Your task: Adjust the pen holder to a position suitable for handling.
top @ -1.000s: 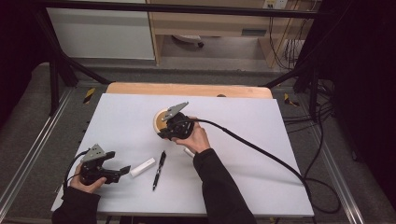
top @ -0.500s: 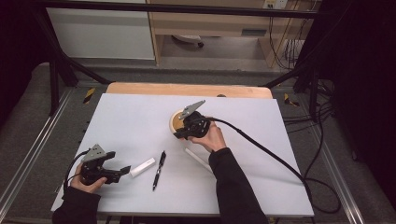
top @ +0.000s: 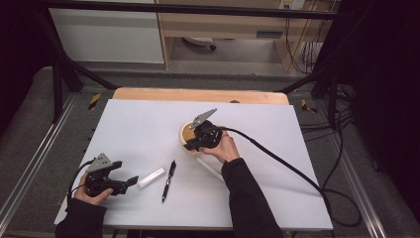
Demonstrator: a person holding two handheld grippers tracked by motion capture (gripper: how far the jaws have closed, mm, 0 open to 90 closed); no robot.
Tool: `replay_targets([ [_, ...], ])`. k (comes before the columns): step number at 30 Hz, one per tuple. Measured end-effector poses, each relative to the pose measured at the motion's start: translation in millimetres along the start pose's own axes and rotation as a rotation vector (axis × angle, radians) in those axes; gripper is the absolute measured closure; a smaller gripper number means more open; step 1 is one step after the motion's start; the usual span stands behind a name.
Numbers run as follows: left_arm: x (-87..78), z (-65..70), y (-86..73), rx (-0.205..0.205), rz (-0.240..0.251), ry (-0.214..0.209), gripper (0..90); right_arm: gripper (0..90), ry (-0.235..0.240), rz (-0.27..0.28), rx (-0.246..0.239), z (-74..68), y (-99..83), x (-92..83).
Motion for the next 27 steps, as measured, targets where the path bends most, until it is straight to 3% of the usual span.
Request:
replay_targets([
  [4, 0.3, 0.1, -0.1, 0.001, 0.0, 0.001, 8.2, 81.7, 0.005, 0.002, 0.006, 0.1, 0.2, 0.0],
  [9, 0.4, 0.3, 0.0, 0.001, 0.0, 0.001, 8.2, 79.0, -0.037, 0.007, -0.016, 4.1, 0.4, -0.8],
  [10, 0.4, 0.1, 0.0, 0.0, -0.001, 0.0, 8.2, 76.0, -0.076, 0.014, -0.032, 6.9, 1.1, -1.2],
  [17, 0.6, -0.1, -0.2, -0.003, 0.001, 0.0, 8.2, 70.3, -0.163, 0.043, -0.054, 14.4, 2.8, 0.8],
  [27, 0.4, -0.1, -0.3, -0.002, 0.0, 0.0, 8.2, 71.2, -0.191, 0.059, -0.031, 16.2, 3.9, 3.1],
])
Point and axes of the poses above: each handheld gripper's, and its own axes: x roughly forward along the jaws, y roughly out of its top, z roughly to its right, the point moved 6 cm from there along x, roughly forward along the jaws, and after that the axes turned 15 degrees about -x, right-handed, at the moved point
